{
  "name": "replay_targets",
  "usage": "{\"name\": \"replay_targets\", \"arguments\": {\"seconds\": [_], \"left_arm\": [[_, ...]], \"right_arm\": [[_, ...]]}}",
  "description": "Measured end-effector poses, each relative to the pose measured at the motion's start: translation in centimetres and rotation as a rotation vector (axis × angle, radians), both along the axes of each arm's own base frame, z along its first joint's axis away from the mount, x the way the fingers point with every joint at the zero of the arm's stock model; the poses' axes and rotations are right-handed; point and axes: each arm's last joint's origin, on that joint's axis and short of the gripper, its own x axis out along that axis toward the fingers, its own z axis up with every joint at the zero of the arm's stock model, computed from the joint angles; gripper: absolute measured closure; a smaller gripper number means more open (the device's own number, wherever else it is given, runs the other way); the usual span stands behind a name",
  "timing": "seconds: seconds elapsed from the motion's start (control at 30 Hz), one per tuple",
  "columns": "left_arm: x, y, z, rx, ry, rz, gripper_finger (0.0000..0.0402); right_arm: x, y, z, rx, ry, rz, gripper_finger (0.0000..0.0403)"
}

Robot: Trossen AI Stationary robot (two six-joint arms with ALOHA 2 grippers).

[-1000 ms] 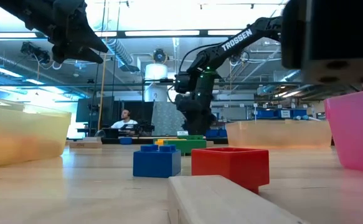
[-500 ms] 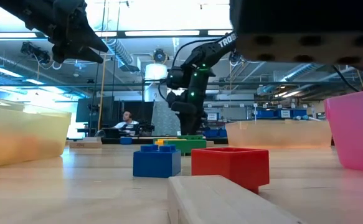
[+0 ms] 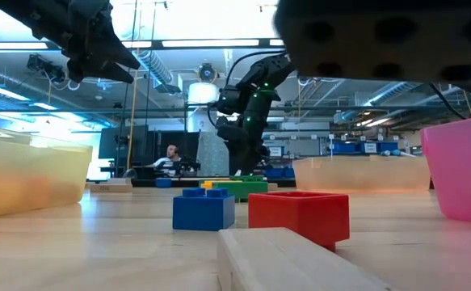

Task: Sort blocks by size
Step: Put the small orange game piece into the red bin

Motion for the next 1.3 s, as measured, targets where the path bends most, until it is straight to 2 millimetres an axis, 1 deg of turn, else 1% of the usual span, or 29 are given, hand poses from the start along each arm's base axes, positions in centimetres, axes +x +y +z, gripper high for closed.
{"name": "replay_targets", "arguments": {"seconds": [0.2, 0.4, 0.6, 0.8, 1.03, 1.27, 1.3], "left_arm": [[0.0, 0.0, 0.0, 0.006, 0.006, -0.002, 0.016], [0.0, 0.0, 0.0, 0.015, 0.012, -0.006, 0.016], [0.0, 0.0, 0.0, 0.017, 0.013, -0.006, 0.016], [0.0, 0.0, 0.0, 0.017, 0.013, -0.006, 0.016], [0.0, 0.0, 0.0, 0.017, 0.013, -0.005, 0.016], [0.0, 0.0, 0.0, 0.021, 0.015, -0.008, 0.016], [0.0, 0.0, 0.0, 0.026, 0.018, -0.01, 0.016]], "right_arm": [[0.5, 0.9, 0.0, -0.104, 0.024, 0.182, 0.0137], [0.8, 1.5, -0.2, -0.107, 0.031, 0.218, 0.0142], [0.4, 1.5, -1.5, -0.126, 0.084, 0.214, 0.0151], [0.1, 1.2, -2.5, -0.121, 0.074, 0.201, 0.0162], [0.3, 1.1, -2.6, -0.129, 0.05, 0.218, 0.0191], [0.6, 1.5, -2.5, -0.118, 0.02, 0.237, 0.025], [0.8, 1.7, -2.5, -0.119, 0.017, 0.238, 0.0251]]}}
